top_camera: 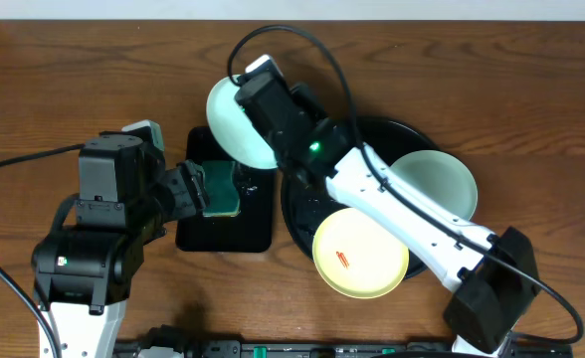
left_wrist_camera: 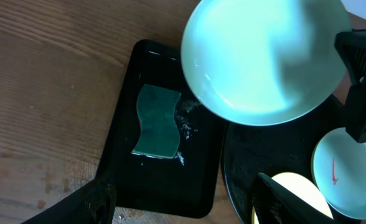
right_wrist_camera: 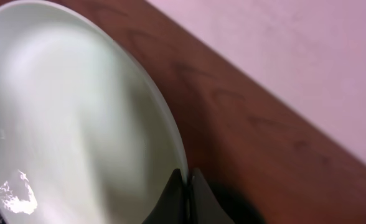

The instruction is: Clean dirty plates on tray and stack at the side

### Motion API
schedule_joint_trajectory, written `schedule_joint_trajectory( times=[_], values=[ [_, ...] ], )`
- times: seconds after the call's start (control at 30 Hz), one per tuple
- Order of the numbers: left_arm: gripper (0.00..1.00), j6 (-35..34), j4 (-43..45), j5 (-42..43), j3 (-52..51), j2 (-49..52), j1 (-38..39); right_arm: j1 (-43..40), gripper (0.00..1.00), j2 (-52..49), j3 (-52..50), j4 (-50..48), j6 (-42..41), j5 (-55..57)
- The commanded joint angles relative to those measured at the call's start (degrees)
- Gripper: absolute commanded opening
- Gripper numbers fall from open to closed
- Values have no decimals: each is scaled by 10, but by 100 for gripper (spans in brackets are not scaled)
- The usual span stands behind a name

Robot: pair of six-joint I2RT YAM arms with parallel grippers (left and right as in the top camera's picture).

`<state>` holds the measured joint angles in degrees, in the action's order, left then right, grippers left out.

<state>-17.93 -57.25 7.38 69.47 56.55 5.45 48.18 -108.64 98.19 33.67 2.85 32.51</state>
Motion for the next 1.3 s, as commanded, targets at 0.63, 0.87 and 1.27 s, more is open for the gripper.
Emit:
schedule_joint_trajectory(
  times=[0.63,0.87,1.27],
  values=[
    [71,3,-3,1,8,0,-2,78,1,0,11,-42,75,177],
    [71,3,-3,1,8,0,-2,78,1,0,11,-44,75,176],
    [72,3,-3,1,8,0,-2,80,1,0,11,-43,75,176]
  ],
)
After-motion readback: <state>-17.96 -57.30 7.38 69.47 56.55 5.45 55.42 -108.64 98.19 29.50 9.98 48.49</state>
